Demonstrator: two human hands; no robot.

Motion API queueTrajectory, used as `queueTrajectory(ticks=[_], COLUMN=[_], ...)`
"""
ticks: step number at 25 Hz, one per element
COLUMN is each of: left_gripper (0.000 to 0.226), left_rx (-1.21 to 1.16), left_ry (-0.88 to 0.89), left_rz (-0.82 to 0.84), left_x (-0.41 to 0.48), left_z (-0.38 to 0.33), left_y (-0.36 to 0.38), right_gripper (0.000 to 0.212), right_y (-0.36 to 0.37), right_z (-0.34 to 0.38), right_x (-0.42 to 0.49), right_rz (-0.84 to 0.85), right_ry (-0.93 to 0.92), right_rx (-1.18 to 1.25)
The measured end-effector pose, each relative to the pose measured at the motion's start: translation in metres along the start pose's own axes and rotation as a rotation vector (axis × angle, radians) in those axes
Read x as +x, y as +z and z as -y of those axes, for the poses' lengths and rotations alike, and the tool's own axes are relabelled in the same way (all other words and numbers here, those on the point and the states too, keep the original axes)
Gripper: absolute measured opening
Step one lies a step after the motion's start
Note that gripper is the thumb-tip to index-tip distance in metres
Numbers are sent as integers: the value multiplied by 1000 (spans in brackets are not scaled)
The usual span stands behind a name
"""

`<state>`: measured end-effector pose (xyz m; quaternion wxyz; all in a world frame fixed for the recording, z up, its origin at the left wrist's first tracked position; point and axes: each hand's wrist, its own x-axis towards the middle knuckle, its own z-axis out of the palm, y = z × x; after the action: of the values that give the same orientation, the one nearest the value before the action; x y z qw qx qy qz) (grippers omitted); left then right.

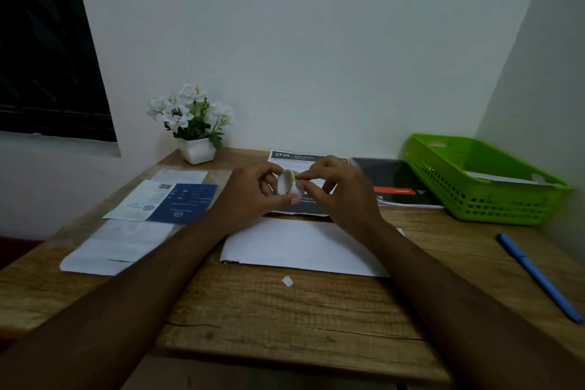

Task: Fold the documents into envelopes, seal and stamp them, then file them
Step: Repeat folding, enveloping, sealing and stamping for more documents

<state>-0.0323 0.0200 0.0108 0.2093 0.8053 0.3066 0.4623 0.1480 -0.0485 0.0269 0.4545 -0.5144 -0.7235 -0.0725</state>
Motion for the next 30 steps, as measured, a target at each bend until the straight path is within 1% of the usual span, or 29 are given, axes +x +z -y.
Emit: queueTrajectory(ticks=[4, 10, 16, 20, 23, 26, 30], left_gripper=[54, 53, 58, 63, 65, 64, 66], left_rx=[15, 46, -14, -100, -157, -213, -229], left_ry=[-6, -7, -14, -45, -77, -84, -135], left_rz=[13, 27, 35, 56, 80, 84, 143], left_x=[1, 3, 3, 3, 3, 3, 2], left_z=[1, 1, 2, 5, 7, 6, 8], left_y=[0, -1, 0, 1, 0, -2, -2], right_gripper=[11, 8, 10, 9, 13, 20, 17], right_y=[-1, -2, 0, 3, 4, 2, 1], right_z=[2, -1, -4, -5, -6, -7, -9], right_x=[3, 3, 3, 4, 5, 7, 4], right_rz=[3, 54, 88, 146, 208, 267, 326], right_ry=[-48, -20, -16, 28, 110, 192, 223], right_rx=[-62, -80, -102, 19, 165, 361, 438])
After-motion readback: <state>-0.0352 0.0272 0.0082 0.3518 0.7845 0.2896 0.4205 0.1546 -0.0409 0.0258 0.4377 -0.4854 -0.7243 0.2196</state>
